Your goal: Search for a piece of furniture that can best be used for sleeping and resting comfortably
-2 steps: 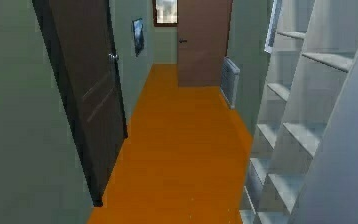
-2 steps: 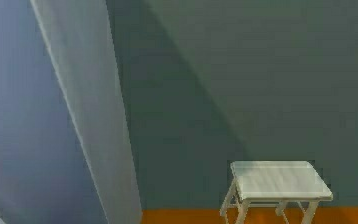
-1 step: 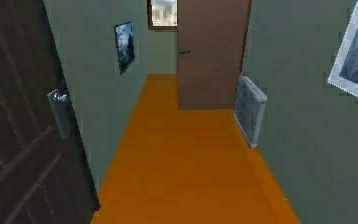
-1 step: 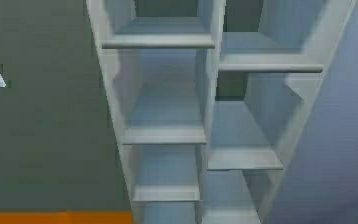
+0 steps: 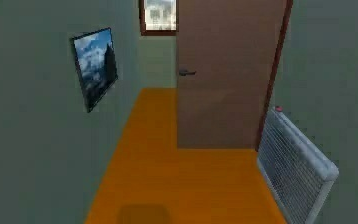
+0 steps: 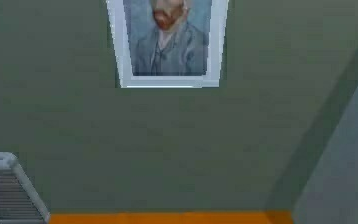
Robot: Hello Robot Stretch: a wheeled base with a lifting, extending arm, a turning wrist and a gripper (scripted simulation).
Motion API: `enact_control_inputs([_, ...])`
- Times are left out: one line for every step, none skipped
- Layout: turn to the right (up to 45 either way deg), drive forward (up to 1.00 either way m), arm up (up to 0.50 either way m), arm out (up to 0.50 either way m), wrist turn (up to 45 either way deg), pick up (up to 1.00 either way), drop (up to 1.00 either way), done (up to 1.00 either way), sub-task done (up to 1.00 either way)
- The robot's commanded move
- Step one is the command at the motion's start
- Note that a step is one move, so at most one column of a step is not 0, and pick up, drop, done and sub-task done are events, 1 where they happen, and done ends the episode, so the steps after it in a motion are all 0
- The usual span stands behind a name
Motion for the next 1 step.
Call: enact_control_inputs([0.0,1.0,0.0,0.0,0.0,0.0,0.0,0.0,0.0])
